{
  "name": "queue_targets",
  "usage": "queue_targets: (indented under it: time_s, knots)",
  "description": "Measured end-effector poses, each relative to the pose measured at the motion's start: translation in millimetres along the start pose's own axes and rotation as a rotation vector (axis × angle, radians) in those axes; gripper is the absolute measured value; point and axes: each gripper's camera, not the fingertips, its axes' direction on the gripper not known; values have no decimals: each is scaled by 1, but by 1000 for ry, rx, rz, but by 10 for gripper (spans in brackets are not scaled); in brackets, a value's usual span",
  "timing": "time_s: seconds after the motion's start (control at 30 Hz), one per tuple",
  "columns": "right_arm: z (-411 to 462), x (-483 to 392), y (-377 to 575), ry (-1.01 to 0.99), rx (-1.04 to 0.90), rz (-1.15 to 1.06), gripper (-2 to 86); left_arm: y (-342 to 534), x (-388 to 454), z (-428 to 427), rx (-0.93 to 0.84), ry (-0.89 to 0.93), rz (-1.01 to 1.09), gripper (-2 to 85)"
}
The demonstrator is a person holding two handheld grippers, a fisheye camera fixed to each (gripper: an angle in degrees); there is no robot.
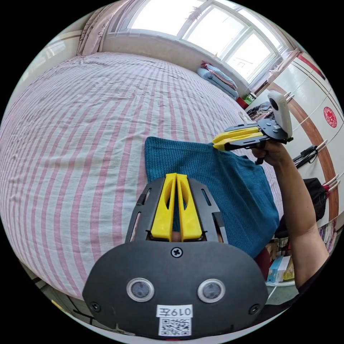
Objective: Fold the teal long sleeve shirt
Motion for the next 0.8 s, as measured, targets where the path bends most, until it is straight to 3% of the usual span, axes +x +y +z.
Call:
queue_targets:
  time_s: [0.4, 0.8]
  knots:
    - [-28, 11, 51, 35, -19, -5, 19, -1, 15, -13, 79, 52, 53, 9]
    - [-14, 35, 89, -7, -116, 33, 47, 20, 29, -56, 342, 137, 172, 15]
